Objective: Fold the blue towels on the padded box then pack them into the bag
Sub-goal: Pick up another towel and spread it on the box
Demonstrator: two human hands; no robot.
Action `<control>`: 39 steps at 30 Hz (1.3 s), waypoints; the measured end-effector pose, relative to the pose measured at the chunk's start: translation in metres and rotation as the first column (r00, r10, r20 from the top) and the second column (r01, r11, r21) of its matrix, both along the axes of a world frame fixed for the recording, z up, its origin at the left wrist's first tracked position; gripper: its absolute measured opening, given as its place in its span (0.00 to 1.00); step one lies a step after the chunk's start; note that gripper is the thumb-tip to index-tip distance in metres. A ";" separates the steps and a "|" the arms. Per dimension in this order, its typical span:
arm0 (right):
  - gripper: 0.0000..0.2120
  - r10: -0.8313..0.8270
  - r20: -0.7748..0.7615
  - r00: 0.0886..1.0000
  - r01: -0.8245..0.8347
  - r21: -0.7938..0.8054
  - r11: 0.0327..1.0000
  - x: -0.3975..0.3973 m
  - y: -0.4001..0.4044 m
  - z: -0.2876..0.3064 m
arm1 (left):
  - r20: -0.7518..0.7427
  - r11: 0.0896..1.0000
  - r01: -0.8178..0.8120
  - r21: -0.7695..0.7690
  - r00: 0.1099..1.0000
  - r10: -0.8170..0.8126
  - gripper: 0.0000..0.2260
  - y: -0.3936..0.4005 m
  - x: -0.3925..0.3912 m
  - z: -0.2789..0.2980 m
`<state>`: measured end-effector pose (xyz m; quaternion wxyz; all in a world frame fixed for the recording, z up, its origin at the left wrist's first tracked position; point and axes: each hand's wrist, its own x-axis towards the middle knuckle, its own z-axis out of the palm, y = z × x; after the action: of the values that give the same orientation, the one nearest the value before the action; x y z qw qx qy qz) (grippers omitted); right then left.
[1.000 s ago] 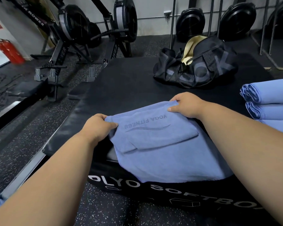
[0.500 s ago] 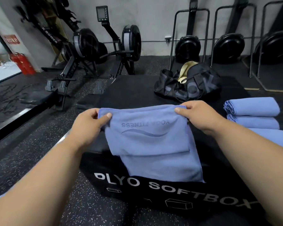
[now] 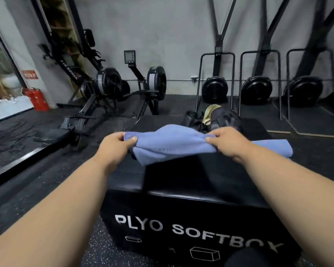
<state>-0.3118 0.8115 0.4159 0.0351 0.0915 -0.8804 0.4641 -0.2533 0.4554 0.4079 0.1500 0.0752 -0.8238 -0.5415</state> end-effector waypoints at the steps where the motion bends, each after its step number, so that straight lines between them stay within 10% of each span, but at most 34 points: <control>1: 0.04 0.025 0.102 0.994 -0.027 0.025 0.999 0.009 0.004 -0.021 | 0.077 1.000 0.015 -0.011 0.997 -0.014 0.05 -0.001 0.006 -0.020; 5: 0.06 0.066 0.282 0.957 -0.078 0.032 0.996 0.045 0.018 -0.072 | 0.287 0.997 0.072 -0.038 0.956 -0.058 0.03 0.006 0.035 -0.074; 12: 0.06 0.092 0.156 0.983 -0.042 -0.296 0.954 0.018 0.014 -0.046 | 0.138 0.986 0.152 0.071 0.977 -0.161 0.06 -0.012 0.025 -0.037; 39: 0.08 -0.010 0.052 0.999 0.010 -0.005 1.000 -0.240 -0.088 -0.189 | 0.199 0.945 -0.161 -0.285 0.954 0.223 0.09 -0.087 -0.211 -0.183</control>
<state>-0.5518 0.7237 0.2273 0.0149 0.0751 -0.8802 0.4684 -0.4641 0.3681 0.2253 0.1151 0.1967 -0.8893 -0.3965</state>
